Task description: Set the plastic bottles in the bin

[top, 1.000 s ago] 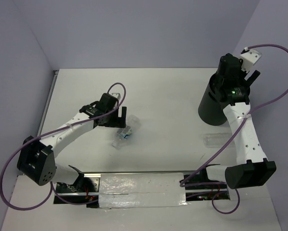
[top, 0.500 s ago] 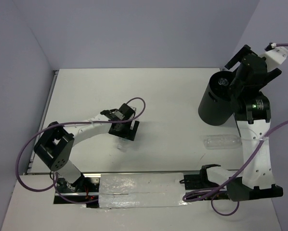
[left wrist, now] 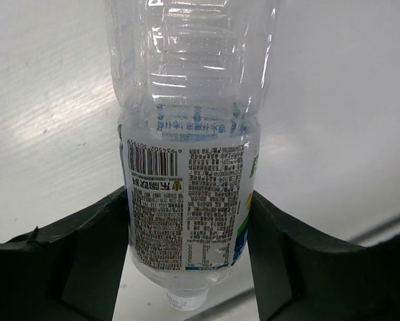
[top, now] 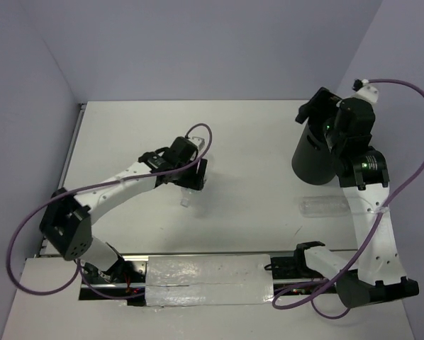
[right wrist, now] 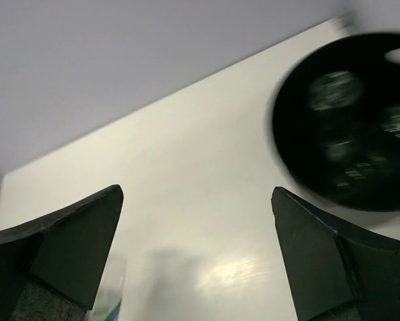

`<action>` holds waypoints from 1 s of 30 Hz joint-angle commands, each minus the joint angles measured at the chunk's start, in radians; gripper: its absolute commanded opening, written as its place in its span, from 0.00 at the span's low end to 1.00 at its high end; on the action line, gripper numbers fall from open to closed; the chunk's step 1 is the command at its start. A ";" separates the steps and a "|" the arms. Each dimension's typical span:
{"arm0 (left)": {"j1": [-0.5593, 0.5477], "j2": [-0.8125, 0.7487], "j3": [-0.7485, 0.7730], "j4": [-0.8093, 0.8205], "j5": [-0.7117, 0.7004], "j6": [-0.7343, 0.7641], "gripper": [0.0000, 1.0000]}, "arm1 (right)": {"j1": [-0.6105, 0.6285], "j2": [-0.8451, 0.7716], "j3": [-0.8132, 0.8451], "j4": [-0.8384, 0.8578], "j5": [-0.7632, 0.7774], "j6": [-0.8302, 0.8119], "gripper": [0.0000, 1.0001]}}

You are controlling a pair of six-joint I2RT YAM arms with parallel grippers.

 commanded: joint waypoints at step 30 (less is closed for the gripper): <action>0.013 -0.209 0.182 0.160 0.369 -0.038 0.62 | 0.442 0.414 0.135 -0.016 -0.556 0.199 0.90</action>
